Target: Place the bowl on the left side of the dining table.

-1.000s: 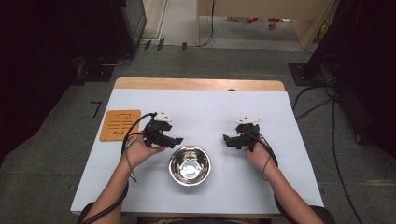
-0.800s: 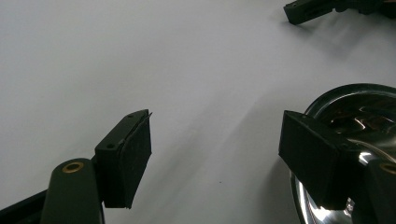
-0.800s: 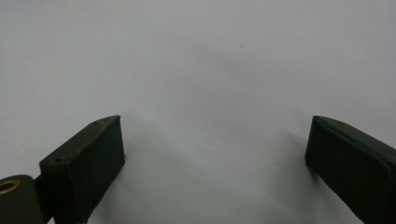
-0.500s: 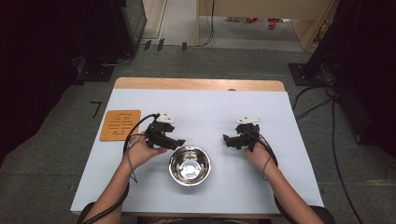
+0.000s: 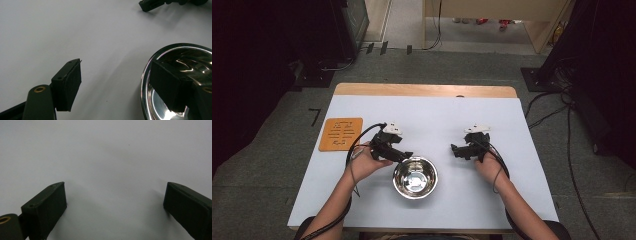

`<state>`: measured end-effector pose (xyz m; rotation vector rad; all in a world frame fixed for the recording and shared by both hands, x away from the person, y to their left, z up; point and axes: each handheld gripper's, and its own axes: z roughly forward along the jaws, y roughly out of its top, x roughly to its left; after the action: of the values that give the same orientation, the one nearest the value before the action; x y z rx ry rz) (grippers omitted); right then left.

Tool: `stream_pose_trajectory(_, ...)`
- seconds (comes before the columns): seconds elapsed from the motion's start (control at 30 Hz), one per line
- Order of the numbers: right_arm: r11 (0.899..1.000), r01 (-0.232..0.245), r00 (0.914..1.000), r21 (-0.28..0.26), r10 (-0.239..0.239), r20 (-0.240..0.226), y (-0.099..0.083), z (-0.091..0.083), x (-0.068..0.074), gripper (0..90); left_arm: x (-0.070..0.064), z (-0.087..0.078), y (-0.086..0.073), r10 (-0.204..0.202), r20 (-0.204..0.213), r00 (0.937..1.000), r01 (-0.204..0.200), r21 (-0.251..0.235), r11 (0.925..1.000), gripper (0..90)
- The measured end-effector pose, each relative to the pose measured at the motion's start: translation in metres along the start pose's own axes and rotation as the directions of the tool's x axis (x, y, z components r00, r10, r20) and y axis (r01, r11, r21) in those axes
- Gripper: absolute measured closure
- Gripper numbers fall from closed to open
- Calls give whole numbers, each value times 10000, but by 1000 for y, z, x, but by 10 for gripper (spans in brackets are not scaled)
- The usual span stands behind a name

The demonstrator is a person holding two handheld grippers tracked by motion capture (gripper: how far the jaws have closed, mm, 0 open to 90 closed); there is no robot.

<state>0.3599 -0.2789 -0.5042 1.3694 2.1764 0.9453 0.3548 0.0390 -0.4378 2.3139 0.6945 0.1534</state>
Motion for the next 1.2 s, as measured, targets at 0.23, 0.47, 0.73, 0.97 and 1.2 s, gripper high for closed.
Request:
stream_pose_trajectory(0.23,10000,4,10000,-1,-4,2,0,0,0,45,-4,1,2,140,115,9998,-140,35,9999,266)
stream_pose_trajectory(0.47,10000,8,10000,-1,-8,-1,0,0,0,45,-8,6,2,207,228,9995,-210,149,9997,266)
stream_pose_trajectory(0.73,10000,8,10000,-6,-8,2,0,0,0,44,-11,12,0,343,304,9989,-352,315,9989,288)
stream_pose_trajectory(0.97,10000,10,10000,-9,-10,3,0,0,0,45,-13,15,0,432,358,9984,-445,372,9983,289)
stream_pose_trajectory(1.2,10000,6,10000,-10,-6,2,0,0,0,44,-13,20,-2,537,450,9975,-558,467,9974,323)
